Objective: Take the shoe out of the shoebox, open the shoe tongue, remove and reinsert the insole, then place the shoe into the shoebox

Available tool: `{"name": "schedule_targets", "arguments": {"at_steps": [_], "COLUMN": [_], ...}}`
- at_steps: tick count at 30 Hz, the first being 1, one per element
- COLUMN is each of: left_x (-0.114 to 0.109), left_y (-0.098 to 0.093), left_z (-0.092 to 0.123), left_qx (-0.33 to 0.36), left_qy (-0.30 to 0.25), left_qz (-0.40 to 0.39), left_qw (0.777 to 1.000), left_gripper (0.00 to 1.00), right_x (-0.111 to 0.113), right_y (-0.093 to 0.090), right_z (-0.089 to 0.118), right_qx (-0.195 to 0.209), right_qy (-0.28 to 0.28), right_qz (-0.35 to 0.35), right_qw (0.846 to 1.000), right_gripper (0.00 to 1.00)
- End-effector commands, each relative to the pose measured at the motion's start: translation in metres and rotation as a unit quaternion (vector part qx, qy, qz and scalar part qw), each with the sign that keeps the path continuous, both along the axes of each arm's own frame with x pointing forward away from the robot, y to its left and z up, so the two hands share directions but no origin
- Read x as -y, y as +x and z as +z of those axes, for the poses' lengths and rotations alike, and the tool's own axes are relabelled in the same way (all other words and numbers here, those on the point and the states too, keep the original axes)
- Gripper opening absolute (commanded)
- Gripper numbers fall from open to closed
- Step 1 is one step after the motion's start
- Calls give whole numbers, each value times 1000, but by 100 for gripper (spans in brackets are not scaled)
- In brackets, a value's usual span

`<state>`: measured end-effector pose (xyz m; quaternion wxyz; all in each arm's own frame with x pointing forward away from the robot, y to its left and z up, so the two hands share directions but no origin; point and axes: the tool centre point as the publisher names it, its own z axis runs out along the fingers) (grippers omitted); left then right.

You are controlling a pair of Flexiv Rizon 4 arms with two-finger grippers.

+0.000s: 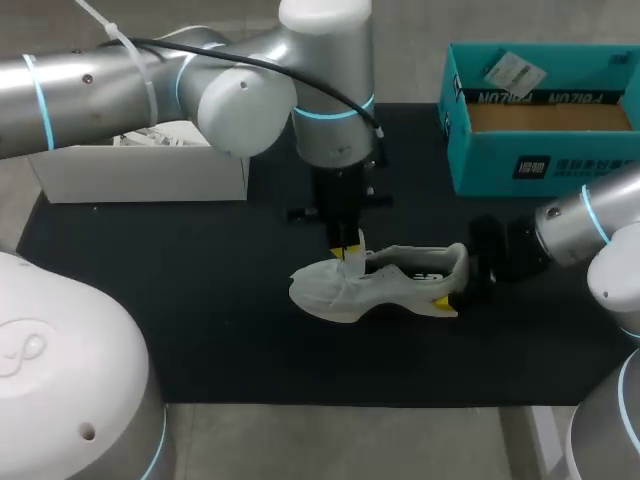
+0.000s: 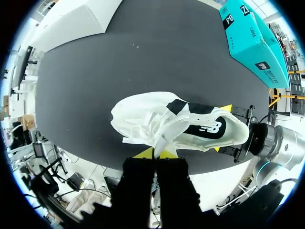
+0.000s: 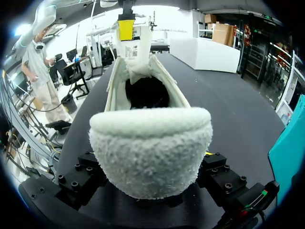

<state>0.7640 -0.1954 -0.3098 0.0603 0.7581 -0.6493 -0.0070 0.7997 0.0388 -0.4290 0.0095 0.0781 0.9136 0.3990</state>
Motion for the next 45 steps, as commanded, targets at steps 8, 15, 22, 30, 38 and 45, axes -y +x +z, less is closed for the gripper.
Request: {"name": "schedule_targets", "arguments": {"at_steps": [8,15,22,30,38,45], "left_x": [-29,-43,-51,-52,-51,-27], "left_y": [-1,5,9,5,7,18], "left_z": [-20,-38,-55,-62,-46,-9], "left_qx": [-7,-16,-27,-39,-31,6], "left_qy": [4,36,59,64,32,-45], "left_qz": [41,57,60,57,45,-116], "left_qw": [999,998,996,996,998,992], "left_gripper": [0,22,37,47,97,100], "right_x": [-1,-1,-1,-1,-1,-1], "right_y": [-1,-1,-1,-1,-1,-1], "right_z": [0,0,0,0,0,0], "right_qx": [0,0,0,0,0,0], "right_qy": [-2,-2,-2,-2,-2,-2], "right_qz": [-1,-1,-1,-1,-1,-1], "right_qw": [1000,1000,1000,1000,1000,1000], "right_gripper": [0,0,0,0,0,0]}}
